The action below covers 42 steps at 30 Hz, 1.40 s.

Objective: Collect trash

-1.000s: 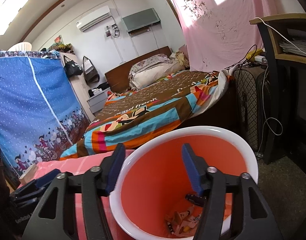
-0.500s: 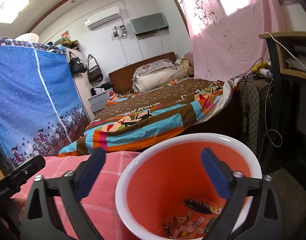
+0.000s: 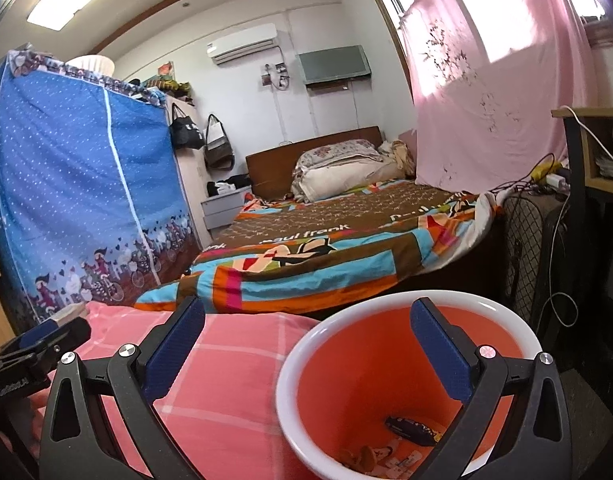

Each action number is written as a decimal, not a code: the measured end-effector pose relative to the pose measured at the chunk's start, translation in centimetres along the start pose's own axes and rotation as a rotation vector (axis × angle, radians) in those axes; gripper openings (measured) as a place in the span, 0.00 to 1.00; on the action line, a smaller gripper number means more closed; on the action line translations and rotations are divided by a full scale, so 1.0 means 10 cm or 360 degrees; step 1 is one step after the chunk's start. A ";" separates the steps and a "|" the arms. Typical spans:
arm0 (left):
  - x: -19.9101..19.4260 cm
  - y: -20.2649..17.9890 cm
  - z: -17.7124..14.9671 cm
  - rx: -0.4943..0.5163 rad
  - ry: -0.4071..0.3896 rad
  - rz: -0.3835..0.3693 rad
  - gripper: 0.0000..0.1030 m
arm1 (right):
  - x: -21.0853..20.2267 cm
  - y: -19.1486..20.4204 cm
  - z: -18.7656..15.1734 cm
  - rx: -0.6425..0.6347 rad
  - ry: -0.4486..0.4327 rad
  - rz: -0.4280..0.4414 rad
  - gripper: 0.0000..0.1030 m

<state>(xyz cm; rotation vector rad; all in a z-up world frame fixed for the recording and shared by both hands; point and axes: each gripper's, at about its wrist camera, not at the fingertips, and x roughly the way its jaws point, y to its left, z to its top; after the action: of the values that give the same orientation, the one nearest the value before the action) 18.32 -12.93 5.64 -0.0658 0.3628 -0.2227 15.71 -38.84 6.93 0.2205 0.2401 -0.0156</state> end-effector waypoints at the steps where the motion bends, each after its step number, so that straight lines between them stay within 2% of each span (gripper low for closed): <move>1: -0.04 0.03 0.01 -0.0005 -0.0011 0.0005 1.00 | -0.01 0.03 0.01 -0.0003 -0.0007 0.0003 1.00; 17: -0.59 0.47 -0.06 -0.0032 -0.0103 0.0111 1.00 | -0.42 0.60 -0.07 -0.0181 -0.0113 0.0024 1.00; 36: -0.89 0.65 -0.27 -0.0064 -0.0129 0.0127 1.00 | -0.77 0.78 -0.25 -0.0238 -0.0218 -0.0013 1.00; 42: -0.98 0.69 -0.39 -0.0066 -0.0138 0.0118 1.00 | -0.87 0.79 -0.38 -0.0235 -0.0205 -0.0046 1.00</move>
<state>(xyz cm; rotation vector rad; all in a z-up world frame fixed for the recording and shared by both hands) 9.37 -4.07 4.65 -0.1024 0.2829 -0.1382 6.72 -30.44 7.12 0.0687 0.1153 -0.0404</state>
